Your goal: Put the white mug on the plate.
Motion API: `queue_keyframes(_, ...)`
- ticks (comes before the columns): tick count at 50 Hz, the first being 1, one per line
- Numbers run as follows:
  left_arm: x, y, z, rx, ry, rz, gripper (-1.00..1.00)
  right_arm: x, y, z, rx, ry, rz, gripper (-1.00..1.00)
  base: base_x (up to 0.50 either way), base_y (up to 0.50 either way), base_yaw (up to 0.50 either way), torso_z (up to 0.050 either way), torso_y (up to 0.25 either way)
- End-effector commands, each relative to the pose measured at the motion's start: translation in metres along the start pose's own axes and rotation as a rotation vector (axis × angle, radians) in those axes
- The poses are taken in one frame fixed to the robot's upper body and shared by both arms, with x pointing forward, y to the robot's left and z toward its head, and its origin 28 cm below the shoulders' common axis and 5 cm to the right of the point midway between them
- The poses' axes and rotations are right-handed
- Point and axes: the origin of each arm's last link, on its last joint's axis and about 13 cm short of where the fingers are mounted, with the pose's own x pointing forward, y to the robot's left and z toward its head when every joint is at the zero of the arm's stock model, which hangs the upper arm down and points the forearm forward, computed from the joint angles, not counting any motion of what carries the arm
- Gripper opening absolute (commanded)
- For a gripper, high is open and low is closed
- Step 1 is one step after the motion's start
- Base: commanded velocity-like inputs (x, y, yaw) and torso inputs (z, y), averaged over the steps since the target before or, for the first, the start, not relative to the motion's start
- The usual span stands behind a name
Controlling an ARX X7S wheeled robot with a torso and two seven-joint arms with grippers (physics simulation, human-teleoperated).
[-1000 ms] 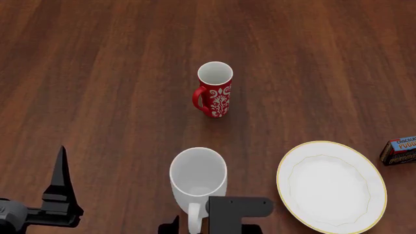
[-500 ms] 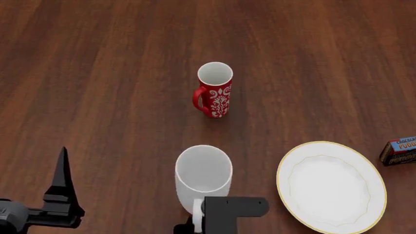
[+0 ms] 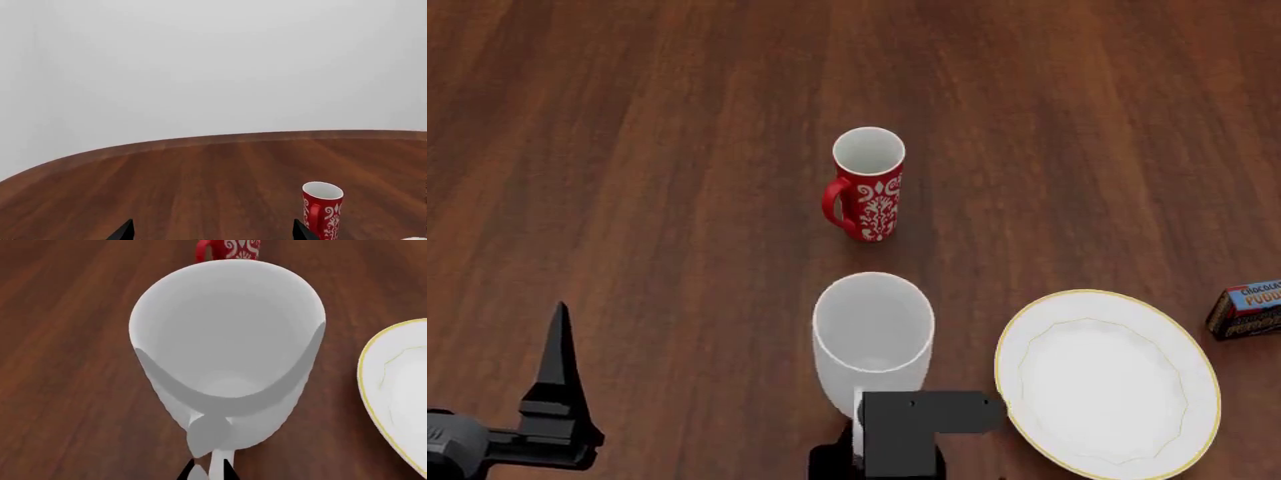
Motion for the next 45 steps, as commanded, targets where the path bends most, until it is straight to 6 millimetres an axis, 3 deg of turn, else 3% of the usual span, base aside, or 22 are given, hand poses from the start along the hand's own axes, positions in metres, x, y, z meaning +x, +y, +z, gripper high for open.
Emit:
queue_keyframes(1,-0.001,0.0,0.0,-0.002,-0.003,-0.002,1.0,-0.018,-0.011,0.029,-0.064,-0.12,-0.064,-1.0,0.0,0.0,0.0,0.0,0.0)
queue_keyframes(11,-0.001,-0.002,0.003,0.0,-0.007,-0.008,1.0,-0.028,-0.028,0.051,-0.056,-0.203,-0.156,-1.0,0.0,0.0,0.0,0.0,0.0)
queue_keyframes(22,0.001,-0.004,0.004,0.005,-0.008,-0.014,1.0,-0.031,-0.051,0.061,0.009,-0.248,-0.269,-1.0,0.0,0.0,0.0,0.0,0.0)
queue_keyframes(45,0.003,-0.006,0.005,0.011,-0.005,-0.02,1.0,-0.013,-0.081,0.058,0.074,-0.229,-0.405,-1.0,0.0,0.0,0.0,0.0,0.0)
